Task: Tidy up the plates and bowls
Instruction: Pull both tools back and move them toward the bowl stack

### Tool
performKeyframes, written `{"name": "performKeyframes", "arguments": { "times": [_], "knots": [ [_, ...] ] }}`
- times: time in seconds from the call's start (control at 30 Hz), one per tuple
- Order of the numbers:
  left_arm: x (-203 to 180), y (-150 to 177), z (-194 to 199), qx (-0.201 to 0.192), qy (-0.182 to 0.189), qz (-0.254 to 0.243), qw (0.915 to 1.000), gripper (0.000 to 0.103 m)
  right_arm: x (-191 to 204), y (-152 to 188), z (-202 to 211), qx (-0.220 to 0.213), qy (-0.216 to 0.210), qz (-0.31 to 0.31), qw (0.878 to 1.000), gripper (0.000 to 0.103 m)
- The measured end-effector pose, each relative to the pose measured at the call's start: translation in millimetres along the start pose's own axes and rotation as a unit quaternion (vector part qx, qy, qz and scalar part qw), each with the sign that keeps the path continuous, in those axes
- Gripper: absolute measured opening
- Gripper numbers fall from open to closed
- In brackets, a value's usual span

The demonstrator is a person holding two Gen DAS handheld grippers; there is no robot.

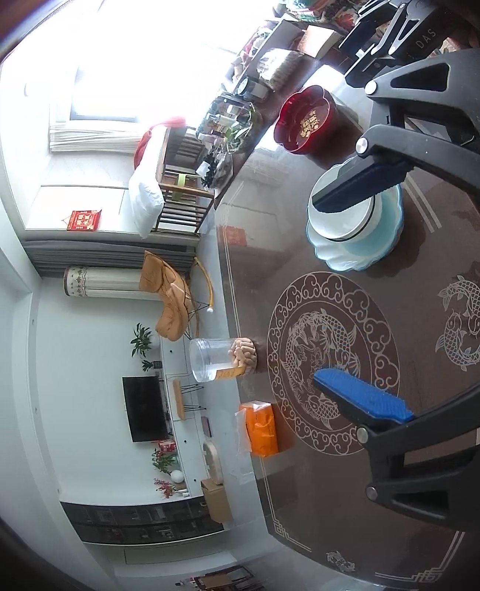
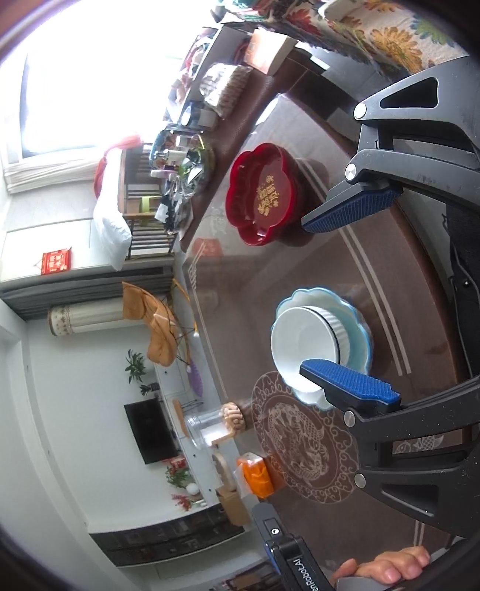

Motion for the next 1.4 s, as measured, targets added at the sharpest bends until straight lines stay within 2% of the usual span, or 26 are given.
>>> {"name": "performKeyframes", "arguments": {
  "times": [0.13, 0.27, 0.3, 0.33, 0.37, 0.4, 0.43, 0.5, 0.6, 0.67, 0.73, 0.8, 0.87, 0.93, 1.0, 1.13, 1.23, 1.3, 1.4],
  "knots": [
    [-5.3, 4.2, -1.5, 0.020, 0.018, -0.005, 0.9996, 0.086, -6.0, -6.6, 21.0, -0.027, 0.017, -0.004, 0.999, 0.074],
    [-5.1, 22.6, -16.0, 0.063, 0.029, -0.003, 0.9976, 0.087, -19.9, -26.5, 58.5, -0.120, 0.046, -0.021, 0.992, 0.077],
    [-2.4, 27.2, -19.3, 0.069, 0.031, 0.007, 0.9971, 0.086, -20.2, -30.4, 62.4, -0.145, 0.034, -0.024, 0.989, 0.084],
    [0.5, 32.5, -22.1, 0.081, 0.032, 0.015, 0.9961, 0.086, -18.0, -32.1, 61.1, -0.161, 0.009, -0.023, 0.987, 0.085],
    [2.1, 37.9, -24.7, 0.094, 0.029, 0.014, 0.9950, 0.086, -13.2, -31.8, 54.5, -0.159, -0.026, -0.017, 0.987, 0.085],
    [3.6, 41.5, -27.0, 0.104, 0.019, 0.001, 0.9944, 0.086, -8.8, -28.1, 43.9, -0.138, -0.054, -0.011, 0.989, 0.084],
    [5.4, 43.7, -28.8, 0.106, 0.000, -0.018, 0.9942, 0.086, -5.2, -23.6, 32.5, -0.108, -0.064, -0.005, 0.992, 0.084],
    [9.4, 43.3, -29.3, 0.092, -0.041, -0.054, 0.9935, 0.086, -3.2, -13.0, 21.1, -0.076, -0.056, 0.000, 0.996, 0.084],
    [17.6, 35.3, -22.6, 0.063, -0.065, -0.061, 0.9940, 0.086, -2.3, -7.9, 21.5, -0.075, -0.035, 0.005, 0.997, 0.084],
    [19.5, 27.7, -15.1, 0.051, -0.061, -0.060, 0.9950, 0.086, -2.2, -8.7, 17.6, -0.048, -0.013, 0.022, 0.999, 0.084],
    [16.4, 19.0, -3.8, 0.037, -0.063, -0.062, 0.9954, 0.087, -4.4, -5.2, 11.6, 0.008, 0.010, 0.030, 0.999, 0.084],
    [11.3, 8.9, 10.0, 0.031, -0.058, -0.061, 0.9959, 0.087, -9.1, -3.2, 11.7, 0.060, 0.015, 0.010, 0.998, 0.084],
    [6.3, -2.1, 26.4, 0.024, -0.044, -0.052, 0.9974, 0.087, -12.8, -6.7, 20.2, 0.088, 0.012, -0.023, 0.996, 0.084],
    [4.2, -11.5, 40.4, 0.016, -0.041, -0.047, 0.9979, 0.090, -12.1, -17.7, 40.6, 0.069, 0.007, -0.038, 0.997, 0.084],
    [2.9, -16.0, 48.6, 0.012, -0.038, -0.046, 0.9981, 0.094, -9.9, -29.6, 62.8, 0.043, 0.020, -0.035, 0.998, 0.084],
    [-1.2, -12.7, 50.7, 0.019, -0.032, -0.050, 0.9981, 0.094, 8.1, -45.4, 85.7, 0.017, 0.022, -0.013, 1.000, 0.084],
    [-0.6, -1.5, 39.3, 0.037, -0.034, -0.055, 0.9972, 0.094, 16.3, -44.5, 82.4, 0.013, 0.026, 0.010, 1.000, 0.084],
    [3.1, 10.3, 25.2, 0.057, -0.034, -0.058, 0.9961, 0.094, 16.7, -36.5, 70.7, 0.027, 0.028, 0.018, 0.999, 0.084],
    [11.6, 31.3, -6.0, 0.104, -0.004, -0.047, 0.9935, 0.094, 10.4, -17.8, 53.7, 0.046, 0.025, 0.016, 0.998, 0.084]
  ]
}}
Point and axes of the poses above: each gripper's, at about its wrist camera, not at the fingertips, and z roughly against the way its jaws point, x to its left, y to its underside, the point moved 8 cm from there along -z, roughly the way its jaws point, and after that the axes turned 14 degrees about z, right-handed, at the moved point
